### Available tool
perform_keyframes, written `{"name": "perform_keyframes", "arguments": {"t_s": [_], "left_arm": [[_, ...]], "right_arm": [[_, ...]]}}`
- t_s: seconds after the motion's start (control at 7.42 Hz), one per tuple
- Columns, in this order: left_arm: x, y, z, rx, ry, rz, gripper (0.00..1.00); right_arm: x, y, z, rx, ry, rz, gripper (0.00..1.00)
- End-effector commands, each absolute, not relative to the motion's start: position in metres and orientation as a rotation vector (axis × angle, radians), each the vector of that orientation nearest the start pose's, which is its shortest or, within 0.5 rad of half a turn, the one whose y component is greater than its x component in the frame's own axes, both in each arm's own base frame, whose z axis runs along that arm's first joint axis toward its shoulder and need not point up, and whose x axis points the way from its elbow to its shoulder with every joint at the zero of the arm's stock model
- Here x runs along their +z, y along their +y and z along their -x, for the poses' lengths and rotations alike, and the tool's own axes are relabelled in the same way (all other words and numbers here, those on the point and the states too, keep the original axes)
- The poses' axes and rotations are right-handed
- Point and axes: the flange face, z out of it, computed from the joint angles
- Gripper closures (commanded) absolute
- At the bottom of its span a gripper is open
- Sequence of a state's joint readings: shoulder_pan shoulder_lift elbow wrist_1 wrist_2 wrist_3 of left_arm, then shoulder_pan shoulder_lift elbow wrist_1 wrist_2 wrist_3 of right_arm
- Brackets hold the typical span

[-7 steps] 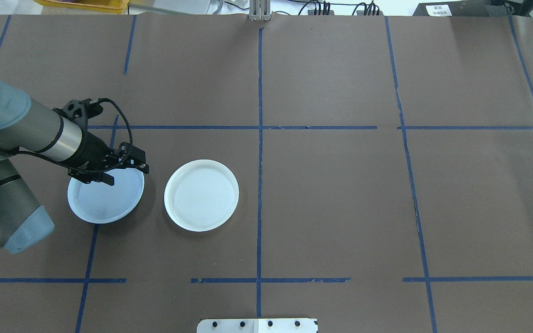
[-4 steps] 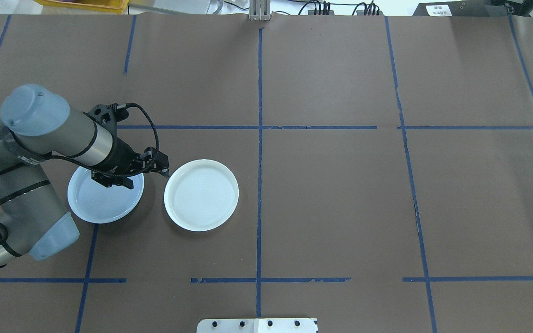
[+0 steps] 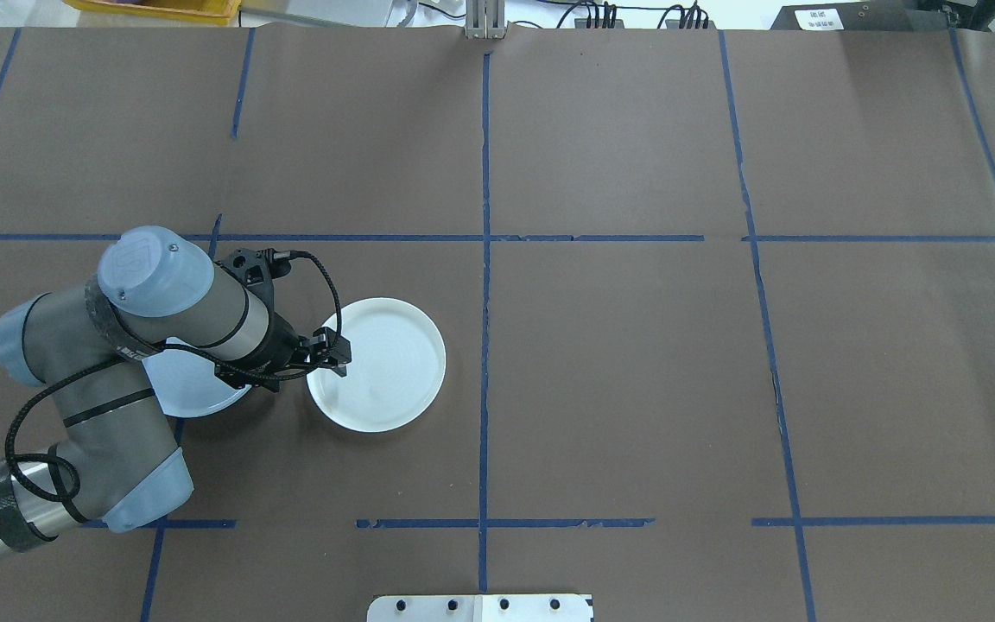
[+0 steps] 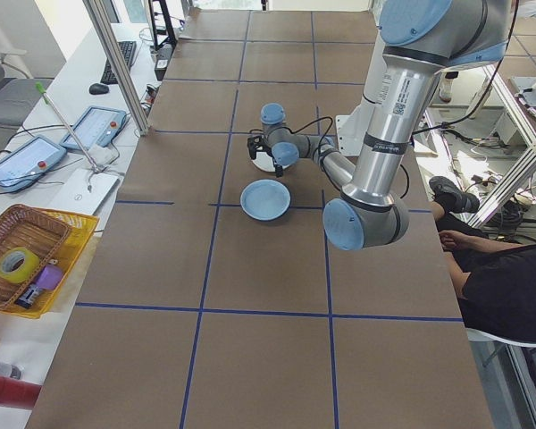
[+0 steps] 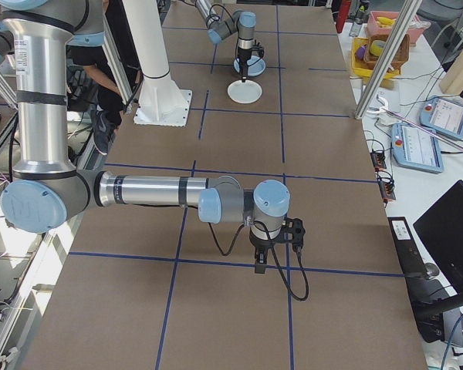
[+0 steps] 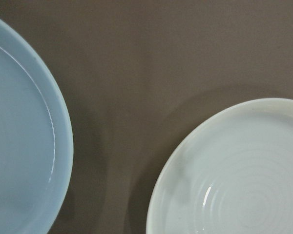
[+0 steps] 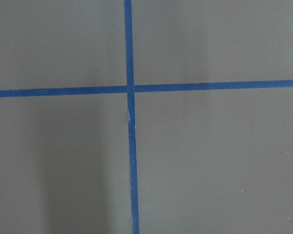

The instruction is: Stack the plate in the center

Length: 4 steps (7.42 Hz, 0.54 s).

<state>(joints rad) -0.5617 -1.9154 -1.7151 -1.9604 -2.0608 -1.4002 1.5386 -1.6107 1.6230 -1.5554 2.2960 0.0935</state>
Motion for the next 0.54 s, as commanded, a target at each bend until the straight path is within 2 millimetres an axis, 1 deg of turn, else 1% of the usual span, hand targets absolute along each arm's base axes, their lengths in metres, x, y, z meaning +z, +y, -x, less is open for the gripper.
{"name": "perform_keyframes", "arguments": {"t_s": [0.0, 0.27, 0.4], "left_arm": [[0.3646, -0.4034, -0.4854, -0.144, 0.951, 0.123, 0.24], [0.3647, -0.4019, -0.4866, -0.14, 0.951, 0.124, 0.52], [0.3647, -0.4019, -0.4866, -0.14, 0.951, 0.124, 0.68]], "right_arm": [[0.6542, -0.4789, -0.0519, 0.047, -0.724, 0.019, 0.0], [0.6542, -0.4789, -0.0519, 0.049, -0.724, 0.019, 0.0], [0.6541, -0.4789, -0.0518, 0.049, -0.726, 0.019, 0.0]]}}
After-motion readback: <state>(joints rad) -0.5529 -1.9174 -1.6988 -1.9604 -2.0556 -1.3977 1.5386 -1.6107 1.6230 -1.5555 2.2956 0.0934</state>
